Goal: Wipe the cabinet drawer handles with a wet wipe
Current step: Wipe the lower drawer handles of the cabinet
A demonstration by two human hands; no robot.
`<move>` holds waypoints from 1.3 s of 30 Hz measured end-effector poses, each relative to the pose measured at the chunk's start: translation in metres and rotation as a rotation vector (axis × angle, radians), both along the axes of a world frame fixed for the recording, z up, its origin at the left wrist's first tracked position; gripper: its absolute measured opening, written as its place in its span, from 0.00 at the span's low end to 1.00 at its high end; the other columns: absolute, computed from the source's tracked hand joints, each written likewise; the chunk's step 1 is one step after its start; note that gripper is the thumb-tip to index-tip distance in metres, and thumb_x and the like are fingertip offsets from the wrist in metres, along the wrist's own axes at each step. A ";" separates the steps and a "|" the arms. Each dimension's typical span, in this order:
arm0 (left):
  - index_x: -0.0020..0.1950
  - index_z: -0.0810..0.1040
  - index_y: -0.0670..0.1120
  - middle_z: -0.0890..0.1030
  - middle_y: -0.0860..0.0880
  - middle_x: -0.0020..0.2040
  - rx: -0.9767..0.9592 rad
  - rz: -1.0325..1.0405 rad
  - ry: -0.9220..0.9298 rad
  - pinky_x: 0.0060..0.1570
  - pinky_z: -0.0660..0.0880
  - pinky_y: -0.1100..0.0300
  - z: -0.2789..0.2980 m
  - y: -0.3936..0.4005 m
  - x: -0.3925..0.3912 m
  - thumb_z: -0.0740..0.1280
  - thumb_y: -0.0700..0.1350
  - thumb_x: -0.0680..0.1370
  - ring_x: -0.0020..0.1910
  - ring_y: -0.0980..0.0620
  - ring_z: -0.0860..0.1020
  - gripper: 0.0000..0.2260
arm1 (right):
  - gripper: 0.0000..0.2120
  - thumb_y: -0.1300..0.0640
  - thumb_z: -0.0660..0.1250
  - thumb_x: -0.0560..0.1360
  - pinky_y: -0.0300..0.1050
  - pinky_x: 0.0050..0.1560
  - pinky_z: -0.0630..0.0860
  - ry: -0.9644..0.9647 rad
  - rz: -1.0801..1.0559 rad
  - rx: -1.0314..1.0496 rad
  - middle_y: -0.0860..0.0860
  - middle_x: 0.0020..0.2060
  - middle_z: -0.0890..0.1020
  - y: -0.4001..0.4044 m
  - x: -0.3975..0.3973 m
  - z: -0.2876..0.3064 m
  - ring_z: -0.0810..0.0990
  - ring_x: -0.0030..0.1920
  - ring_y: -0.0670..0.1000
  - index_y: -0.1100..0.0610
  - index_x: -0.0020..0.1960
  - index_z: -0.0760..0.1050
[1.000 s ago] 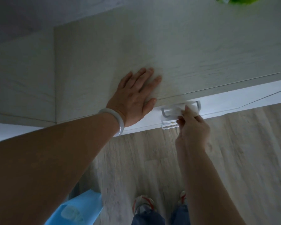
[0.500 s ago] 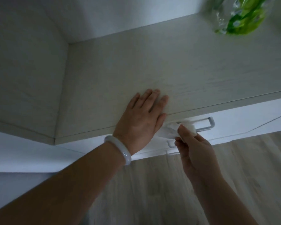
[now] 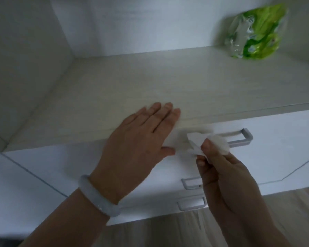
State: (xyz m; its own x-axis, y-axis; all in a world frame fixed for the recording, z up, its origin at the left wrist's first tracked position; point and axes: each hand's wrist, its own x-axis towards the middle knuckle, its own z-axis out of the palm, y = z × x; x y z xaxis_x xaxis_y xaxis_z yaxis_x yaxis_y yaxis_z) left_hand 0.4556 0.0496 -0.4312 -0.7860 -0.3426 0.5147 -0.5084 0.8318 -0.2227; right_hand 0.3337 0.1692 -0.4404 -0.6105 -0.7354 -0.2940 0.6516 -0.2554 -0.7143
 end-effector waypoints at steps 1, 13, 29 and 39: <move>0.73 0.71 0.45 0.72 0.46 0.72 -0.002 -0.002 0.025 0.69 0.60 0.57 -0.002 0.000 0.000 0.74 0.57 0.72 0.70 0.48 0.71 0.33 | 0.06 0.60 0.71 0.65 0.33 0.33 0.76 0.013 0.002 -0.027 0.53 0.40 0.85 0.000 0.000 -0.003 0.78 0.33 0.44 0.61 0.38 0.85; 0.71 0.72 0.40 0.72 0.41 0.71 -0.001 0.036 0.291 0.72 0.60 0.53 -0.029 0.041 0.014 0.71 0.31 0.70 0.71 0.44 0.69 0.29 | 0.13 0.59 0.71 0.63 0.35 0.37 0.79 0.210 0.057 -0.030 0.55 0.42 0.86 0.009 -0.013 -0.009 0.83 0.37 0.47 0.64 0.46 0.80; 0.80 0.53 0.54 0.40 0.46 0.80 -0.010 0.237 0.121 0.74 0.44 0.37 -0.159 0.041 0.002 0.63 0.65 0.77 0.79 0.43 0.41 0.37 | 0.19 0.80 0.67 0.64 0.44 0.42 0.68 1.861 -0.065 0.610 0.55 0.48 0.80 0.033 -0.079 -0.148 0.70 0.44 0.53 0.64 0.49 0.81; 0.80 0.53 0.51 0.40 0.46 0.80 0.055 0.238 0.216 0.75 0.45 0.37 -0.177 0.050 -0.003 0.63 0.61 0.79 0.79 0.42 0.41 0.34 | 0.19 0.70 0.68 0.67 0.30 0.47 0.64 1.803 0.167 0.597 0.51 0.54 0.67 0.044 -0.070 -0.157 0.66 0.51 0.48 0.60 0.58 0.78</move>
